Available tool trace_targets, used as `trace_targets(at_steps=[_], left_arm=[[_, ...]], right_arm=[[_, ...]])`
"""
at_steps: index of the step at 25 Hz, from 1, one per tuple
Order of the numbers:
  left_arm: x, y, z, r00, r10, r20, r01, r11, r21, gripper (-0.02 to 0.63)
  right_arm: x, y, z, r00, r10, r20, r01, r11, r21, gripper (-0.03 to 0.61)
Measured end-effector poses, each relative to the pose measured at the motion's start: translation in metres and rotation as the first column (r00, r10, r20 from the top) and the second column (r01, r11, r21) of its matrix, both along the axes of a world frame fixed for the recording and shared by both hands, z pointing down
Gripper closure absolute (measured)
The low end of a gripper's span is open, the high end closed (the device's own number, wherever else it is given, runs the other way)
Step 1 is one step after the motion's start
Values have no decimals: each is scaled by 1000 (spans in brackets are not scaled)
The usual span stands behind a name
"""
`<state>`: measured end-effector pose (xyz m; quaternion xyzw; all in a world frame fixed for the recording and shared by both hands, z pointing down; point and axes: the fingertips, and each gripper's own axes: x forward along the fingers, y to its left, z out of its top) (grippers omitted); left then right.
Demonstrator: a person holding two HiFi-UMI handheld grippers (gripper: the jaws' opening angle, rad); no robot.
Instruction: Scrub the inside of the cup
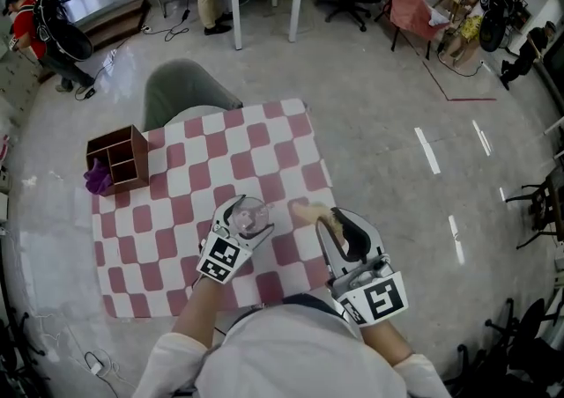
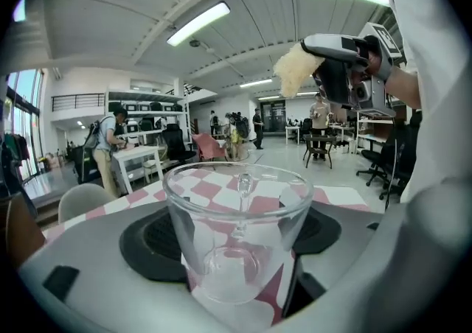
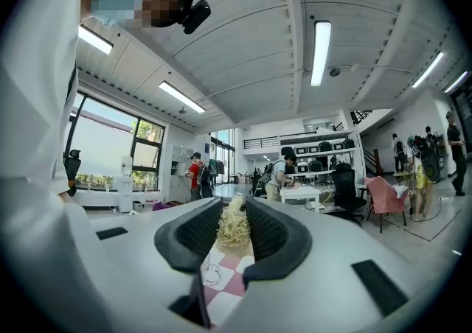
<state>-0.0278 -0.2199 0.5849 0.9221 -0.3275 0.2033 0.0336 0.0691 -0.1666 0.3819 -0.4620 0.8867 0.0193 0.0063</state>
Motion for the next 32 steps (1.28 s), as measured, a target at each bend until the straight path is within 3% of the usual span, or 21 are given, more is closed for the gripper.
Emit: trace_targets(at_steps=[11,20,29,32], left_arm=[[-20,3,-65,986,-34,164,18,995,97,230],[-21,6,-106,955,-26,296,-35,980,198,230],[-9,20,-117,920,-7,393,-94,967,237,230],[-9,21,-116,925,-12,379,-79,971,224,230]], right_arm=[[-36,1,-21,992,-116,49,113,992,58,472],[-60,6,-33,979,-198,48,193,976,98,472],[-89,6,-50,958,-284,46,274,950,152,472],[-93,10,-57,947,-316,52,305,939,159,472]])
